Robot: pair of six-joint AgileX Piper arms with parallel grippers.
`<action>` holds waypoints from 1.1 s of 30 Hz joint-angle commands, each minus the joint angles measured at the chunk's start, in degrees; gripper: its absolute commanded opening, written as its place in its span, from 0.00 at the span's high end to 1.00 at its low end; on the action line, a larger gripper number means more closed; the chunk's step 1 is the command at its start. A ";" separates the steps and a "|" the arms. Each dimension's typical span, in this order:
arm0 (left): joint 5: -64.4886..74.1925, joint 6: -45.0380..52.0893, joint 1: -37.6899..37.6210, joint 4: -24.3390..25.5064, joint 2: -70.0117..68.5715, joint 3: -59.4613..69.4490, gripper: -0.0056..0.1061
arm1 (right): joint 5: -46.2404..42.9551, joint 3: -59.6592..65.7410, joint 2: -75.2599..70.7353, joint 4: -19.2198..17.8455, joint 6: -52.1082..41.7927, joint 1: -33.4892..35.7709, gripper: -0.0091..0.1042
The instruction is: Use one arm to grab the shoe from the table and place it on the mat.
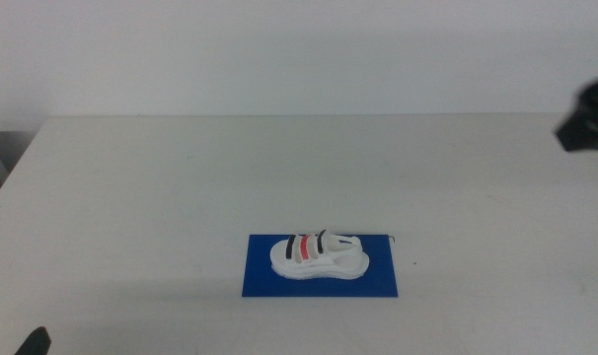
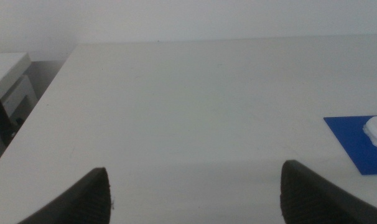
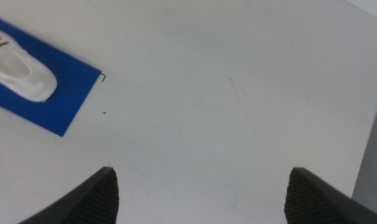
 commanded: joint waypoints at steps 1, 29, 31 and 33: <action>-4.58 -0.26 -0.24 -0.45 -0.76 0.40 0.11 | -7.48 5.78 -8.18 2.38 0.54 -3.75 0.11; -4.58 -0.26 -0.24 -0.45 -0.76 0.40 0.11 | -63.74 65.40 -55.57 7.67 0.94 -11.81 0.11; -4.58 -0.26 -0.24 -0.45 -0.76 0.40 0.11 | -63.74 65.46 -55.57 7.86 0.93 -11.81 0.11; -4.58 -0.26 -0.24 -0.45 -0.76 0.40 0.11 | -64.19 66.26 -55.71 6.45 0.93 -11.81 0.11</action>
